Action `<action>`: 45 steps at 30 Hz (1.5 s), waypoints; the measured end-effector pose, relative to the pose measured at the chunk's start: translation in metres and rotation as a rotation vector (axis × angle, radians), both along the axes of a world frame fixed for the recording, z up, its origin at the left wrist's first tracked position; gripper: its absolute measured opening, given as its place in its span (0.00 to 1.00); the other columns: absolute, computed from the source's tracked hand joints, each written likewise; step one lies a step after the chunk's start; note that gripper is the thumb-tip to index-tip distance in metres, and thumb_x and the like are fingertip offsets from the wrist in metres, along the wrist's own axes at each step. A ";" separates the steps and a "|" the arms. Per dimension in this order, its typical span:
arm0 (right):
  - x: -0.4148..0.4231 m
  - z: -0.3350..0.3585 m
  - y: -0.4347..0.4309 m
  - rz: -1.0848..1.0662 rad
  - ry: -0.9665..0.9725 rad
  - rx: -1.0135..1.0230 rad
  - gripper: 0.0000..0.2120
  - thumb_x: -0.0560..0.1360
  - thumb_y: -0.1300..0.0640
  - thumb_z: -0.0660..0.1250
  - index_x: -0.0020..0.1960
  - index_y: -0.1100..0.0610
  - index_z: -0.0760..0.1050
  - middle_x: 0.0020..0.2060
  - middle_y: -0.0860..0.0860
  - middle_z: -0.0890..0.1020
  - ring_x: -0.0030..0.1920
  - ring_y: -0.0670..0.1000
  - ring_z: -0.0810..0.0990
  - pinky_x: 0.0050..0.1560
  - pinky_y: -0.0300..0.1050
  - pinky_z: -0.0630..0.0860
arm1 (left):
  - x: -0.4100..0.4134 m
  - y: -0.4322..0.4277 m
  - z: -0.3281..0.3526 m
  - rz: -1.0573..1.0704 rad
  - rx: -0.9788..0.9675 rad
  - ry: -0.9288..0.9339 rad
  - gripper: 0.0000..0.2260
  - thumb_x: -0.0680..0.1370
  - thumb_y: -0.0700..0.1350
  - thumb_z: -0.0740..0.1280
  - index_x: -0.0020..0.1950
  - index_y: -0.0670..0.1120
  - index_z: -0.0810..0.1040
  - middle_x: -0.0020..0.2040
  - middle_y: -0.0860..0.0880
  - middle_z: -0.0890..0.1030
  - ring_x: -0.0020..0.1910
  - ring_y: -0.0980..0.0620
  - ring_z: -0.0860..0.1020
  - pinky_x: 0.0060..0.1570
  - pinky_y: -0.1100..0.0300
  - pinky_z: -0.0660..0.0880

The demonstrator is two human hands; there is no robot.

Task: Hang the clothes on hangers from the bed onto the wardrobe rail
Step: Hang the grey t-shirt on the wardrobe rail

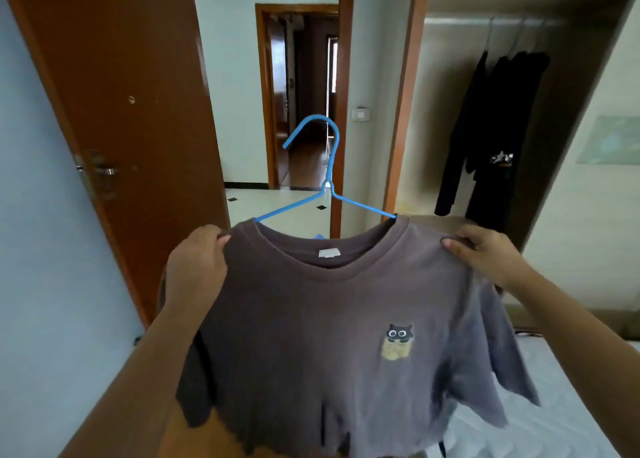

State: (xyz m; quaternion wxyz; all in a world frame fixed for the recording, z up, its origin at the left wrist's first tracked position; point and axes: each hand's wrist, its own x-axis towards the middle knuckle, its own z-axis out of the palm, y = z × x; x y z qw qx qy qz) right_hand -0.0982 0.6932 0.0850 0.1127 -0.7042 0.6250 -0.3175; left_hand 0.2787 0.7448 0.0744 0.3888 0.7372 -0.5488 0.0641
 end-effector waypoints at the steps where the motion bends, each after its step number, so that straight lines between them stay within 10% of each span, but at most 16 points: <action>1: 0.005 -0.004 -0.022 0.002 0.039 0.028 0.09 0.75 0.51 0.64 0.43 0.56 0.74 0.40 0.55 0.77 0.45 0.57 0.76 0.44 0.44 0.67 | 0.004 -0.016 0.000 0.018 0.025 0.010 0.11 0.79 0.45 0.56 0.55 0.41 0.74 0.51 0.39 0.79 0.49 0.43 0.76 0.55 0.49 0.71; 10: 0.071 -0.009 -0.184 -0.005 0.109 0.026 0.13 0.77 0.52 0.61 0.53 0.61 0.75 0.46 0.58 0.80 0.49 0.59 0.78 0.50 0.51 0.73 | 0.067 -0.189 -0.001 -0.103 -0.215 0.012 0.09 0.76 0.37 0.59 0.51 0.36 0.77 0.47 0.37 0.80 0.47 0.38 0.76 0.46 0.49 0.70; 21: 0.085 -0.014 -0.294 -0.058 0.041 0.304 0.08 0.75 0.49 0.64 0.39 0.48 0.77 0.36 0.45 0.79 0.39 0.43 0.76 0.38 0.33 0.70 | 0.077 -0.394 -0.042 -0.286 0.084 0.117 0.12 0.79 0.44 0.57 0.54 0.39 0.74 0.51 0.38 0.79 0.50 0.40 0.76 0.53 0.50 0.70; 30: 0.030 -0.052 -0.348 -0.223 0.143 0.309 0.16 0.76 0.50 0.63 0.44 0.65 0.73 0.39 0.61 0.77 0.41 0.58 0.75 0.37 0.45 0.65 | 0.021 -0.481 -0.092 -0.420 0.106 0.151 0.09 0.79 0.44 0.59 0.50 0.40 0.76 0.47 0.40 0.80 0.45 0.45 0.75 0.46 0.56 0.66; 35: -0.026 -0.058 -0.386 -0.322 0.034 0.371 0.14 0.76 0.51 0.62 0.36 0.58 0.77 0.33 0.54 0.76 0.38 0.53 0.74 0.36 0.35 0.66 | -0.042 -0.544 -0.089 -0.562 0.086 0.095 0.09 0.78 0.43 0.61 0.49 0.40 0.77 0.45 0.41 0.81 0.42 0.48 0.74 0.45 0.57 0.68; 45: -0.163 -0.057 -0.385 -0.706 -0.325 0.343 0.09 0.71 0.49 0.68 0.40 0.54 0.82 0.39 0.57 0.82 0.49 0.61 0.79 0.50 0.50 0.73 | -0.241 -0.658 -0.060 -0.944 0.151 0.018 0.09 0.76 0.44 0.64 0.48 0.39 0.80 0.47 0.39 0.82 0.49 0.40 0.78 0.42 0.58 0.65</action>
